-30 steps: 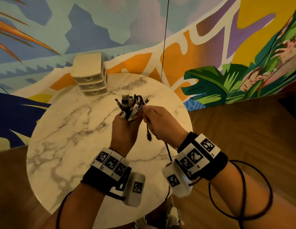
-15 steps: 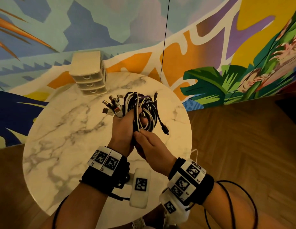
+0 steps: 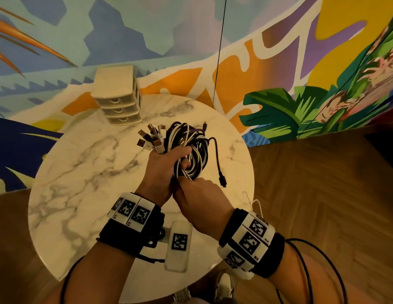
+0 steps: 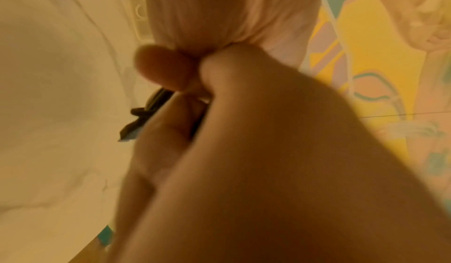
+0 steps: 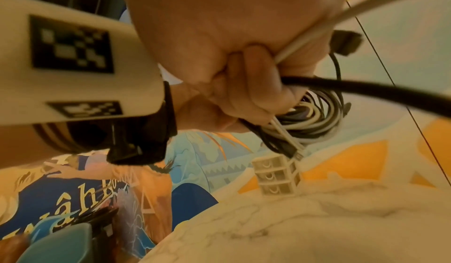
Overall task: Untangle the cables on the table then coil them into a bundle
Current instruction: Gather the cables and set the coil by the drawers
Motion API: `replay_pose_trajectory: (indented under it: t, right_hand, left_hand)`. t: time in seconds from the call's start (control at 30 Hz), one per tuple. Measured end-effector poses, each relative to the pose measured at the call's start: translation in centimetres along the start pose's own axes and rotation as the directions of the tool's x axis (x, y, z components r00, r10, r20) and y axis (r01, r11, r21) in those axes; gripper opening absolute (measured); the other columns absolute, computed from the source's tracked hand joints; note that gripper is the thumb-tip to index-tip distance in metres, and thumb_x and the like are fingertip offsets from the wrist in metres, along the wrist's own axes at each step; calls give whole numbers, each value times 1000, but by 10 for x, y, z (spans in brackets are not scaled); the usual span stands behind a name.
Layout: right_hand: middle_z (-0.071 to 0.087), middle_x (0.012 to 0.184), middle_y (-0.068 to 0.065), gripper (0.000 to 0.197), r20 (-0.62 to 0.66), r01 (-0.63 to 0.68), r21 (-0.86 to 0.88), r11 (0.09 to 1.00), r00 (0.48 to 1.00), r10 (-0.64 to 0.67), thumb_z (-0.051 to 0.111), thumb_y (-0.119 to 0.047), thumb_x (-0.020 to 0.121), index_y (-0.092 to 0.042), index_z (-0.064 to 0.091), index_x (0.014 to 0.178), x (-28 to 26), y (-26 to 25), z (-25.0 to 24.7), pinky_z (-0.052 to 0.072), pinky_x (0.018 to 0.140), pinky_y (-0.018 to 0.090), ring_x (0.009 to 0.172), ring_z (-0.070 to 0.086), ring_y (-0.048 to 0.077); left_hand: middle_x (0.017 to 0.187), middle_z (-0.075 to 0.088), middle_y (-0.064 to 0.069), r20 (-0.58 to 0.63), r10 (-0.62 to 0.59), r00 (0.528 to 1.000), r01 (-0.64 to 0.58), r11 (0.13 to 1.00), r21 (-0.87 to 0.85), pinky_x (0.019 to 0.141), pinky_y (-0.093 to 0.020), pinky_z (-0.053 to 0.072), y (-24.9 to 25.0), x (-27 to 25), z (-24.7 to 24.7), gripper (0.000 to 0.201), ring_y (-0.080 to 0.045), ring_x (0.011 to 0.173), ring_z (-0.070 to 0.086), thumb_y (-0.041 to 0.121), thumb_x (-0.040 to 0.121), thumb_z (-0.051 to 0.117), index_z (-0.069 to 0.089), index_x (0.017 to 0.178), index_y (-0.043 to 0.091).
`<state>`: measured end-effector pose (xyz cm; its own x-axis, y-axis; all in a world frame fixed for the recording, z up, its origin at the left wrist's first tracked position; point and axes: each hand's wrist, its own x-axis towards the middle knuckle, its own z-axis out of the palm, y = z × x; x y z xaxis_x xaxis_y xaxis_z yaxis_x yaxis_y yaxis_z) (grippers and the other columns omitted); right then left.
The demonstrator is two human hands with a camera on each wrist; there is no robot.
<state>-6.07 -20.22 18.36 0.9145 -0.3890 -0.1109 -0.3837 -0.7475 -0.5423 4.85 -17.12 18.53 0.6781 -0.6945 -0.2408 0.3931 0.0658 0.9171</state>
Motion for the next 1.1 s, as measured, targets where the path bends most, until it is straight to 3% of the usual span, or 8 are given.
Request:
replay_pose_trajectory:
  t: [0.1, 0.2, 0.3, 0.43, 0.67, 0.8, 1.0, 1.1]
  right_hand:
    - [60, 69, 0, 44, -97, 42, 135, 990, 995, -29, 29, -45, 98, -13, 59, 90, -5, 13, 9, 41, 58, 36, 63, 54, 20]
    - [49, 45, -12, 62, -246, -27, 417, 908, 959, 142, 24, -56, 96, -17, 66, 74, -14, 32, 23, 32, 51, 26, 46, 44, 5]
    - [44, 48, -11, 50, -306, -69, 739, 670, 852, 426, 29, -57, 92, -21, 56, 71, -17, 42, 34, 30, 53, 28, 48, 37, 5]
    - [39, 57, -1, 44, -128, -95, 956, 279, 719, 683, 25, -50, 99, -16, 52, 91, -6, 45, 19, 31, 44, 20, 51, 38, 13]
    - [49, 52, -2, 27, -455, 61, 734, 676, 784, 423, 36, -25, 102, -17, 58, 90, 1, 49, 4, 40, 51, 20, 47, 48, 7]
    - [50, 55, -9, 17, -473, 125, 630, 767, 845, 251, 44, -24, 99, -24, 56, 87, 10, 33, 3, 37, 51, 16, 49, 46, 6]
    - [60, 79, -20, 11, -485, 170, 565, 807, 860, 158, 56, -16, 94, -19, 66, 94, 20, 31, 8, 43, 60, 14, 67, 57, 1]
    - [64, 80, -14, 12, -479, 181, 520, 835, 871, 110, 58, -17, 92, -19, 69, 96, 20, 32, 12, 52, 64, 25, 71, 61, 4]
  left_hand:
    - [68, 51, -8, -60, -9, 998, 7, 999, -40, 62, -33, 37, 3, 1, -1, 13, -12, 45, 39, -8, 84, 49, 54, 77, 1]
    - [68, 54, -7, -108, 21, 994, -33, 994, -108, 62, -31, 38, 8, 7, -6, 15, -10, 44, 39, -8, 81, 50, 55, 74, 4]
    - [70, 49, -8, -129, 63, 990, -75, 993, -96, 59, -29, 36, 12, 8, -7, 7, -9, 44, 38, 3, 71, 57, 57, 74, 8]
    - [71, 42, -11, -99, 104, 990, -110, 992, -54, 59, -28, 32, 15, 6, -4, 7, -10, 42, 36, 5, 69, 57, 54, 74, 8]
    - [66, 40, -11, -81, 114, 990, -114, 993, 6, 56, -29, 29, 16, 4, -6, 14, -11, 41, 35, 4, 71, 56, 54, 85, 3]
    - [52, 44, -3, -90, 78, 993, -71, 995, 77, 56, -31, 40, 8, 2, -2, 12, -17, 46, 41, -2, 80, 55, 57, 73, 7]
    - [90, 67, -22, -118, 33, 993, -28, 999, 42, 68, -44, 57, 5, -1, 2, 18, -33, 78, 67, 0, 85, 55, 65, 100, -3]
    - [87, 69, -19, -76, -6, 997, 6, 1000, -6, 70, -41, 57, 5, -1, -1, 15, -31, 81, 68, 3, 87, 54, 68, 89, -1]
